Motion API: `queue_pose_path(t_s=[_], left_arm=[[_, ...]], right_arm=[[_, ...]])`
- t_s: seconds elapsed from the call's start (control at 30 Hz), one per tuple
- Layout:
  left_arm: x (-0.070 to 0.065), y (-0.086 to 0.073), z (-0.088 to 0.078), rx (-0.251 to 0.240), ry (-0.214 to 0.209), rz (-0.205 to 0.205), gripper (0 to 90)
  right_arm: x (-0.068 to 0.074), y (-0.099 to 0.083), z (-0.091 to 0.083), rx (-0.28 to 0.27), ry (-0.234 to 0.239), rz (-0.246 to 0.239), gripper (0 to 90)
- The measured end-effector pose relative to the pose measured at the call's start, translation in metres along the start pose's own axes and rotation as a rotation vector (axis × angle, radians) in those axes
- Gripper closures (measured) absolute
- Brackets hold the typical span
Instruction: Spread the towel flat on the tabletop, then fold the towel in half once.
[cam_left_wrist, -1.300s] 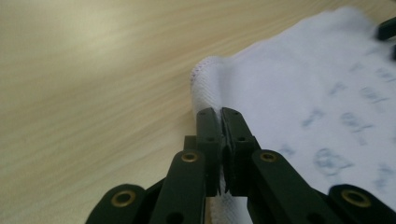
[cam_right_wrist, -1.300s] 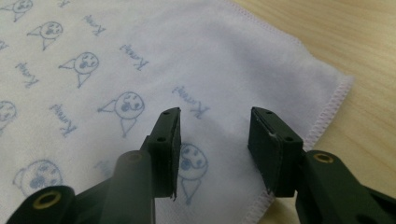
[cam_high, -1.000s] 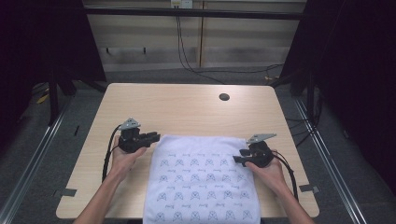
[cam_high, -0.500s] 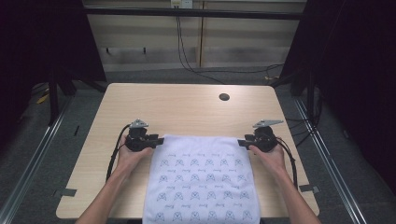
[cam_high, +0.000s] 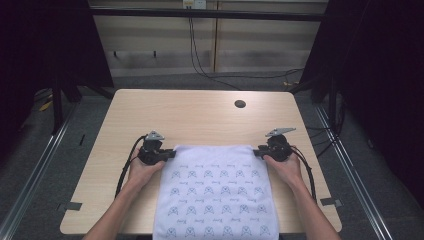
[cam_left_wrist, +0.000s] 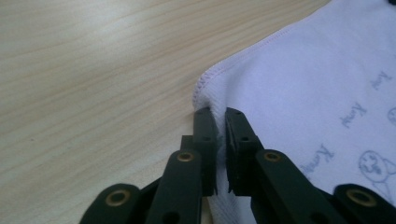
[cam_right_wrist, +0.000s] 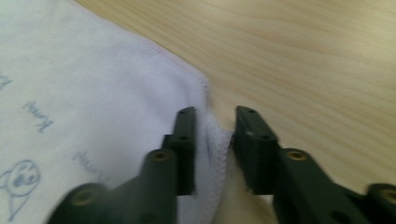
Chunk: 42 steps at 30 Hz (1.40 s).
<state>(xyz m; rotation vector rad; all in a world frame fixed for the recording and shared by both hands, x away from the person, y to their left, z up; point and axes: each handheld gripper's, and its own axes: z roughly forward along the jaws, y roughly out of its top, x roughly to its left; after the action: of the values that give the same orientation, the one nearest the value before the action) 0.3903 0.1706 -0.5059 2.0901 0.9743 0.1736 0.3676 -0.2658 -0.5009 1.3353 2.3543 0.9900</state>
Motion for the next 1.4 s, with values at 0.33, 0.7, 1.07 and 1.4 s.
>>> queue_pose_path(t_s=[0.33,0.7,1.07,1.4], left_arm=[[0.013,0.020,-0.020,-0.099,-0.038,-0.042,86.1],[0.023,0.067,-0.057,-0.227,-0.022,-0.042,86.0],[0.021,0.115,-0.079,-0.303,-0.013,-0.010,85.8],[0.020,0.156,-0.109,-0.402,-0.024,-0.014,85.8]], right_arm=[[-0.004,0.020,-0.012,-0.088,0.095,0.042,83.8],[-0.018,0.066,-0.047,-0.236,0.116,0.064,83.8],[-0.027,0.118,-0.083,-0.324,0.070,0.049,83.8],[-0.032,0.159,-0.121,-0.424,0.051,0.028,84.0]])
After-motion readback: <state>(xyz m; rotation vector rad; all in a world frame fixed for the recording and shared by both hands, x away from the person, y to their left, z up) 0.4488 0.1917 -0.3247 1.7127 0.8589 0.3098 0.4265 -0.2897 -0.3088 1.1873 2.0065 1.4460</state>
